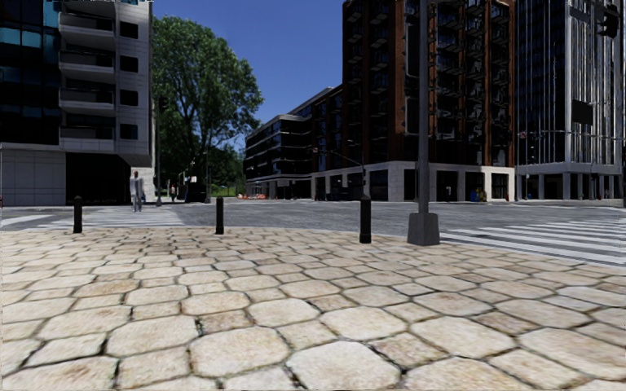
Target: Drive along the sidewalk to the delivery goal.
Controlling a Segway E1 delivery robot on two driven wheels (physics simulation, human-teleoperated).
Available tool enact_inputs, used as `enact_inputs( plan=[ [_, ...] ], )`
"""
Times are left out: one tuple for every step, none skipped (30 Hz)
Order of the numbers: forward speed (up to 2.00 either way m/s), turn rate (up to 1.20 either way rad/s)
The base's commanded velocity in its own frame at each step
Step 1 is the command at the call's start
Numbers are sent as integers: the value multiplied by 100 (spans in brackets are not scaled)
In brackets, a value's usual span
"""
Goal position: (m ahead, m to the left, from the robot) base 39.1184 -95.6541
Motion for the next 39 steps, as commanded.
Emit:
enact_inputs(
  plan=[
    [150, -54],
    [150, -54],
    [150, -54],
    [150, -54],
    [150, -54],
    [150, -54],
    [150, -54],
    [150, -54],
    [150, -54],
    [150, -54],
    [150, -54],
    [150, -54],
    [150, -54],
    [150, -53],
    [150, -52],
    [150, -52],
    [150, -52],
    [150, -52],
    [151, -52],
    [152, -51],
    [152, -51],
    [152, -51],
    [152, -51],
    [152, -51],
    [152, -50],
    [152, -47],
    [152, -47],
    [152, -46],
    [152, -46],
    [152, -46],
    [152, -46],
    [152, -46],
    [152, -46],
    [152, -45],
    [152, -44],
    [152, -44],
    [152, -44],
    [200, -44],
    [200, -43]
  ],
)
